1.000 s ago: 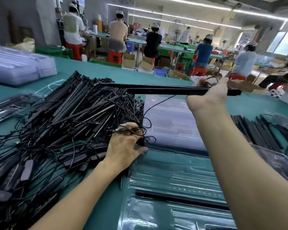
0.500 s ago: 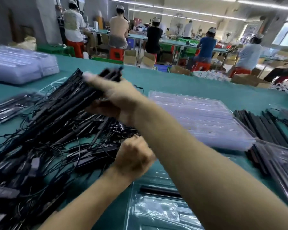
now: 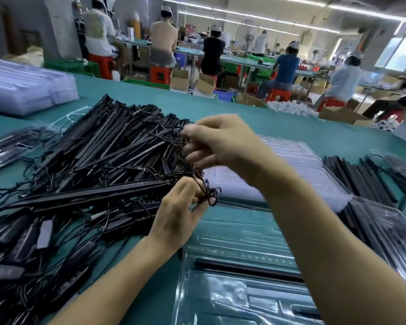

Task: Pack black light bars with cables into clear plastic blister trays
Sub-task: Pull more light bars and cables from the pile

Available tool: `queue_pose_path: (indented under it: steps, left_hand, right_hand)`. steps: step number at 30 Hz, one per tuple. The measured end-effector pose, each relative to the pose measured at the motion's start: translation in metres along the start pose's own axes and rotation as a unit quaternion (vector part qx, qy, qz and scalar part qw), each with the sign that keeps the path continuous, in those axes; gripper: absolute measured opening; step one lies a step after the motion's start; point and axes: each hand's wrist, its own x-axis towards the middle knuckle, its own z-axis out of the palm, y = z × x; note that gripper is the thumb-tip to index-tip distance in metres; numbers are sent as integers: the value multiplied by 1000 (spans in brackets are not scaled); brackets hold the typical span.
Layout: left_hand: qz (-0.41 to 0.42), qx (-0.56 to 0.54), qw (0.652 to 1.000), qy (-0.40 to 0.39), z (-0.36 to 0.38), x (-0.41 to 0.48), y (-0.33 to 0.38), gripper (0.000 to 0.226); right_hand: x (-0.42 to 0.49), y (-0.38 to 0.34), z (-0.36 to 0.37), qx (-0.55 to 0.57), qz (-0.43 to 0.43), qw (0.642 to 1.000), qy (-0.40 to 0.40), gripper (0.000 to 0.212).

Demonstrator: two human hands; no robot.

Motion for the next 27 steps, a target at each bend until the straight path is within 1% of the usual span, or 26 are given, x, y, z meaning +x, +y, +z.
queue_pose_path:
  steps: [1,2,3,4,5,7,8,9,10,11,13,14,15,16,17,18,19,20,21,22,24,26,27]
  left_hand:
    - [10,-1,1000,25,1,-1,-1,24]
    - [24,8,999,47,1,0,0,22]
    - [39,9,998,57,3,0,2,17]
    - [54,18,997,56,4,0,4,10]
    - [60,32,996,55,5,0,6,11]
    - [74,65,995,24,5,0,11,25]
    - [95,80,992,10,3,0,13,24]
    - [122,92,988,-3,-1,0,14,19]
    - [146,96,985,-10,-5,-2,15,18]
    - [157,86,984,-9,-10,-4,15,21]
    - [142,57,988,33,-19,-5,15,25]
    - [117,80,988,68,-25,-3,14,24]
    - [78,141,983,90,-29,2,12,22]
    - [23,216,973,76,-34,9,6,20]
    - [-48,284,958,16,-39,17,-2,25]
    - [-119,327,934,-78,-43,24,-10,33]
    - [-173,346,908,-160,-48,29,-20,40]
    - [-192,356,890,-209,-51,31,-29,46]
    - [-174,363,890,-214,-53,32,-36,51]
    - [-146,368,897,-196,-55,31,-42,55]
    - [-88,365,921,-103,-64,30,-50,61]
    - [-45,371,927,-24,-73,28,-58,66]
    - [-41,376,926,0,-77,29,-61,63]
  right_hand:
    - [-3,3,-14,-83,-29,995,42,23]
    - [-8,7,-22,-183,-17,981,60,38]
    - [-12,17,-23,-255,19,966,39,55]
    - [-15,30,-19,-274,76,959,-8,66]
    - [-18,41,-14,-245,112,962,-50,63]
    - [-23,56,-8,-65,155,982,-88,36]
    - [-25,64,-8,24,154,983,-100,26]
    - [-27,72,-10,92,143,979,-108,20]
    - [-28,79,-13,135,134,977,-102,16]
    - [-30,85,-17,160,133,975,-80,13]
    - [-31,91,-25,193,136,972,12,11]
    - [-31,92,-31,230,132,962,58,13]
    - [-32,91,-37,276,116,950,93,16]
    - [-32,90,-43,315,92,938,114,18]
    - [-31,87,-48,344,68,929,122,19]
    - [-30,84,-51,362,45,924,117,20]
    - [-30,80,-51,372,27,922,105,20]
    - [-29,76,-51,381,10,920,90,20]
    - [-28,71,-50,390,-5,917,78,20]
    - [-27,66,-50,404,-19,912,70,18]
    - [-26,58,-53,420,-39,904,70,14]
    - [-26,55,-61,425,-52,900,84,14]
    - [-26,55,-67,426,-54,898,96,13]
